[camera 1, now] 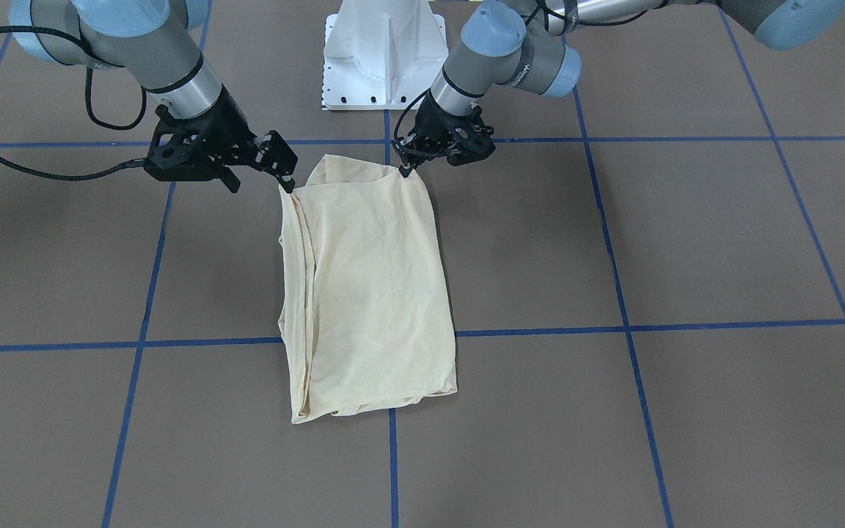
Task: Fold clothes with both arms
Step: 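Lower both grippers to the near ends of the folded shirt's long sides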
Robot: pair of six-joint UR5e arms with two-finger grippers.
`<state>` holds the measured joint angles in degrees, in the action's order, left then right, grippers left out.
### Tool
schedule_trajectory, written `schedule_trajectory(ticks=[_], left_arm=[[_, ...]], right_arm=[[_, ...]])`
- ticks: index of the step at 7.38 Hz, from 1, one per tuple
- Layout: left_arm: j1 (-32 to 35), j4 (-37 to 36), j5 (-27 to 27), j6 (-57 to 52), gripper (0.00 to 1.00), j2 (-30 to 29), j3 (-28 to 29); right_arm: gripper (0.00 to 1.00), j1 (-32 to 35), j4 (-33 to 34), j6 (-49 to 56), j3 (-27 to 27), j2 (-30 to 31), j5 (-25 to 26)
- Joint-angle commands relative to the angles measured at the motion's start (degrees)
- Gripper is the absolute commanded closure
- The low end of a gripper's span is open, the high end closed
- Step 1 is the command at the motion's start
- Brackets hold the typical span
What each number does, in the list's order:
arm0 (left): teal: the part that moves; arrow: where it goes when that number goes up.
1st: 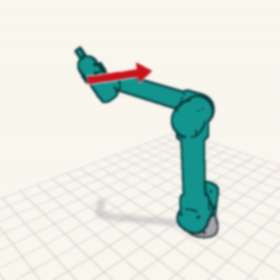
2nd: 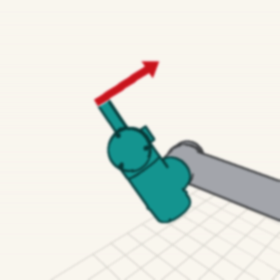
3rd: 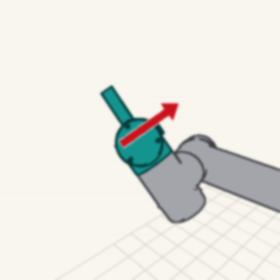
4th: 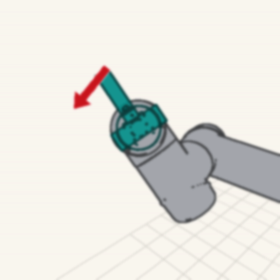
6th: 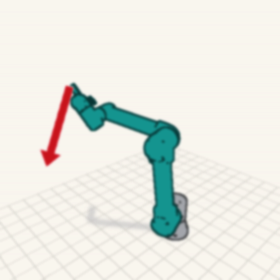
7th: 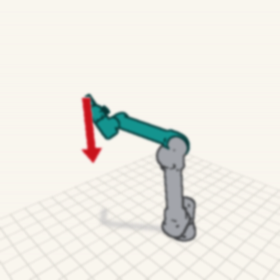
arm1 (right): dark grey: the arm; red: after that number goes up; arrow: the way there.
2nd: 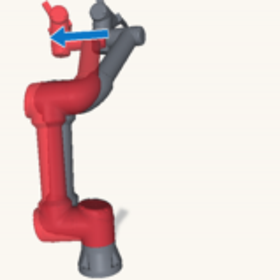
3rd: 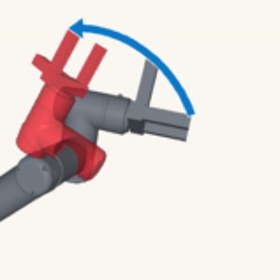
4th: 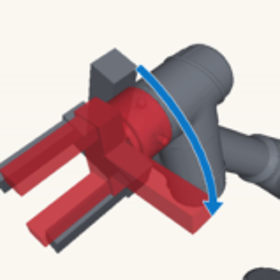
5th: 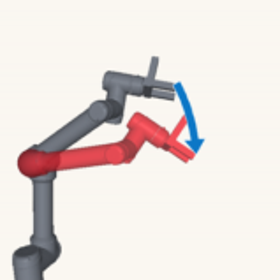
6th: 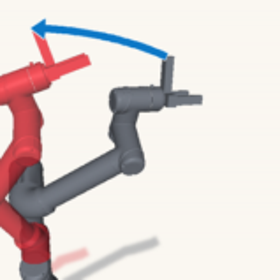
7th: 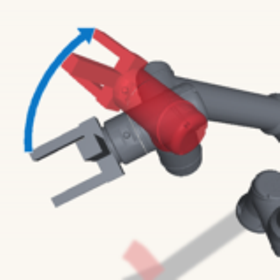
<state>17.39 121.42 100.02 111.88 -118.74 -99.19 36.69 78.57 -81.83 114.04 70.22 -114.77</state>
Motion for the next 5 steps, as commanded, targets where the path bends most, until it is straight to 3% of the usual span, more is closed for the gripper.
schedule_trajectory(ticks=[1, 5], left_arm=[[0.0, -0.5, 0.0, 0.0, 1.0, 0.1, -0.7], [0.4, -0.6, -0.3, 0.1, 1.0, 0.4, -1.0]], right_arm=[[0.0, -0.7, -0.1, -0.2, -0.2, 0.5, 0.5], [0.0, -5.2, 0.1, -1.4, -0.8, 1.5, 3.6]])
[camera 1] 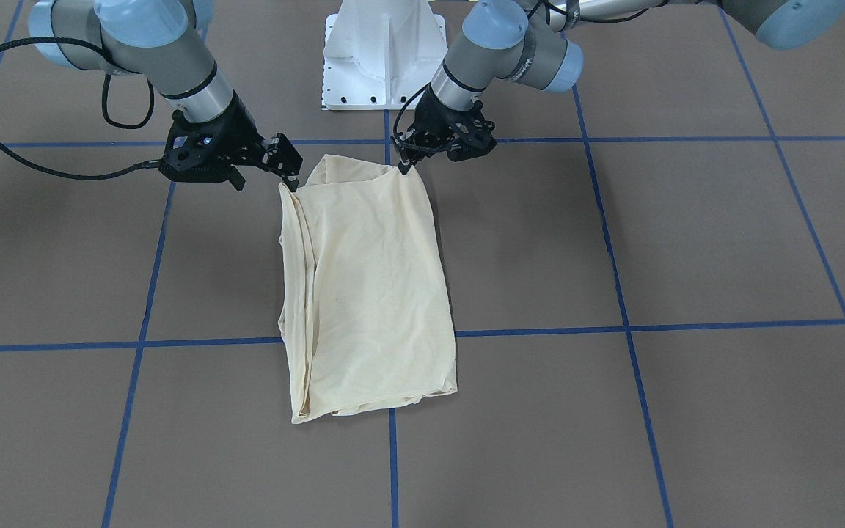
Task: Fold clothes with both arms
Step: 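Lower both grippers to the near ends of the folded shirt's long sides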
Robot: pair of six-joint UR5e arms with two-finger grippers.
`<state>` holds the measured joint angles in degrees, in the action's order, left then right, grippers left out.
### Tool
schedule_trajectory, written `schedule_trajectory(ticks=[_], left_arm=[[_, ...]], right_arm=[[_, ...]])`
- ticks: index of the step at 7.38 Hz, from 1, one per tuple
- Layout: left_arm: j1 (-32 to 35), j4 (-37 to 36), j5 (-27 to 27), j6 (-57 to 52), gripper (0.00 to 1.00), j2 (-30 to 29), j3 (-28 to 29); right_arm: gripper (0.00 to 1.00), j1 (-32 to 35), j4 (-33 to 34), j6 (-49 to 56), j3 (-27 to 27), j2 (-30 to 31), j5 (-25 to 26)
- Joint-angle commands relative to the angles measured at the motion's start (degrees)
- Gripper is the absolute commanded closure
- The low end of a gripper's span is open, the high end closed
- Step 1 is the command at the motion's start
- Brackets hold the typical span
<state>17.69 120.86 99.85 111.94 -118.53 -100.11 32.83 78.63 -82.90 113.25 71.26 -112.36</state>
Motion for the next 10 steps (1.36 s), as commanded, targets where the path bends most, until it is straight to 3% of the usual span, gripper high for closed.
schedule_trajectory(ticks=[1, 4, 6, 10], left_arm=[[0.1, 0.0, -0.3, 0.0, 1.0, 0.1, -0.2], [-0.1, 0.0, -0.2, 0.0, 1.0, 0.0, -0.3], [-0.1, 0.0, -0.1, -0.1, 1.0, -0.2, -0.3], [0.0, 0.1, 0.1, -0.1, 1.0, -0.1, -0.3]], right_arm=[[0.0, -2.5, 0.0, -0.3, -0.1, 0.5, 1.2], [0.0, -5.3, 0.0, -1.7, -0.8, 0.3, 1.3], [0.0, -9.3, 0.0, -7.5, -3.1, -0.5, 7.7], [0.0, -10.9, 1.7, -7.7, -7.2, -2.5, 8.6]])
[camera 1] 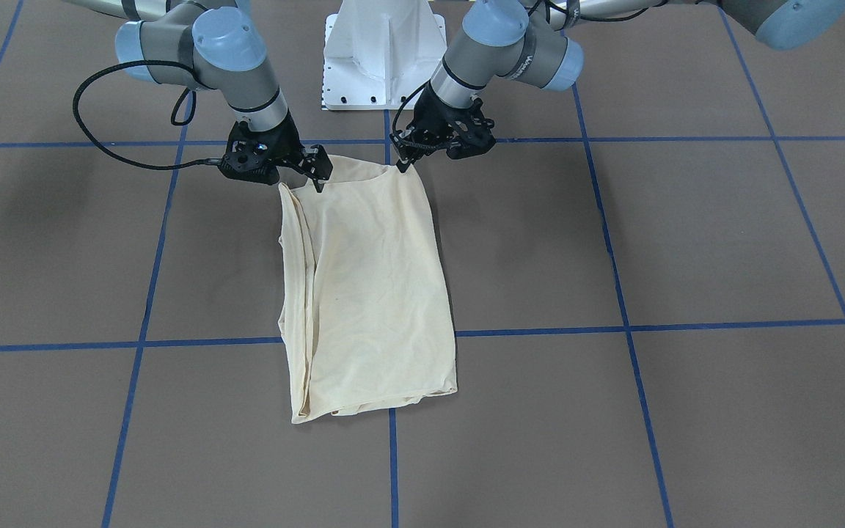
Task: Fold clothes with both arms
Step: 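Close both grippers on the shirt's near corners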
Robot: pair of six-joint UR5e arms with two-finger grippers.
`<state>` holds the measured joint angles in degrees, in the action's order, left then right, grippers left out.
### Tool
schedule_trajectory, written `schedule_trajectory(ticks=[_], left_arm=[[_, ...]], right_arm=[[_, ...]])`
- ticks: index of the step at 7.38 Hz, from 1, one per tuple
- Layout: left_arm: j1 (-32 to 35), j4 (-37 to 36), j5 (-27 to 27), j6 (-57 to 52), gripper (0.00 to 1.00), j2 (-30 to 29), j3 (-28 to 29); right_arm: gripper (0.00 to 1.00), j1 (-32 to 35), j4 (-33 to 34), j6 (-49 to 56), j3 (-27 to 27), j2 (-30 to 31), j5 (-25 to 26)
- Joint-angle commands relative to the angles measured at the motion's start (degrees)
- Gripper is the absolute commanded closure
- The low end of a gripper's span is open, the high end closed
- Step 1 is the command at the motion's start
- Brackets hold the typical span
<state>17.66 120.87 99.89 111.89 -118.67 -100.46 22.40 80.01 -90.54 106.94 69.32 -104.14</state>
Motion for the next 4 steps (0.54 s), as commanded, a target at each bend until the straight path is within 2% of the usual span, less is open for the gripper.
schedule_trajectory(ticks=[1, 4], left_arm=[[-0.1, 0.1, 0.0, 0.0, 1.0, -0.1, 0.1], [-0.2, 0.1, 0.1, 0.0, 1.0, -0.1, 0.0]], right_arm=[[0.0, -0.7, 0.4, -0.6, -1.3, -0.5, 0.3], [0.0, -1.0, 1.8, -2.3, -1.6, -0.4, 0.3]])
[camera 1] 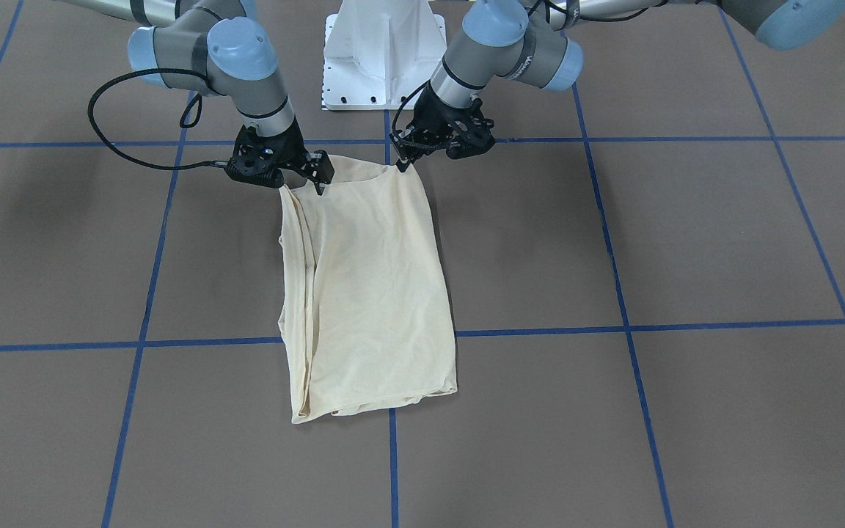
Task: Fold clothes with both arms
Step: 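Close both grippers on the shirt's near corners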
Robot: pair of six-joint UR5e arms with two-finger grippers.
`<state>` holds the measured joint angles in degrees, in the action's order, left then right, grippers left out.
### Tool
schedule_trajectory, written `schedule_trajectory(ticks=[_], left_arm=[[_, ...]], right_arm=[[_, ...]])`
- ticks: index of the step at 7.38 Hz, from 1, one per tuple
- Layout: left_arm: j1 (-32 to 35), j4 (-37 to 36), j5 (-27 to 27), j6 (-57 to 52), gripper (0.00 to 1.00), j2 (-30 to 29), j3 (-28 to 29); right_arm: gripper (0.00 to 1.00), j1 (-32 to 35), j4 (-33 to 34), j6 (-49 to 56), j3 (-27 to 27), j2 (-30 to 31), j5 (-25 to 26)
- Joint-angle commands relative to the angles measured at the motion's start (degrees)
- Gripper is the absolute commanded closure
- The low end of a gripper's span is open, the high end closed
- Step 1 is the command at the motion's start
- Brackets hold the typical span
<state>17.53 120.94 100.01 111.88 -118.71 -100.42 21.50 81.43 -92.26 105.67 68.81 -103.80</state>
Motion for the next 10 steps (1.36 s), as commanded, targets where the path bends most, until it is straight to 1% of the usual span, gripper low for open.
schedule_trajectory(ticks=[1, 4, 8, 9, 10], left_arm=[[0.0, 0.0, 0.0, 0.1, 1.0, 0.0, 0.0], [0.0, 0.0, 0.0, 0.1, 1.0, 0.0, -0.1], [0.0, 0.0, 0.0, 0.0, 1.0, 0.0, -0.2], [0.0, 0.0, 0.0, 0.0, 1.0, 0.0, -0.2], [0.0, 0.0, 0.0, 0.0, 1.0, 0.0, -0.3]], right_arm=[[0.0, -0.1, 0.4, -0.6, -0.7, 0.1, 0.0], [0.0, 0.1, 0.4, -0.6, -2.7, -1.5, 0.1], [0.0, 0.4, 0.0, -0.5, -2.8, -1.7, 0.0], [0.01, 0.4, -0.1, -0.5, -2.8, -1.7, -0.1], [0.05, 0.4, -0.1, -0.5, -2.8, -1.8, -0.3]])
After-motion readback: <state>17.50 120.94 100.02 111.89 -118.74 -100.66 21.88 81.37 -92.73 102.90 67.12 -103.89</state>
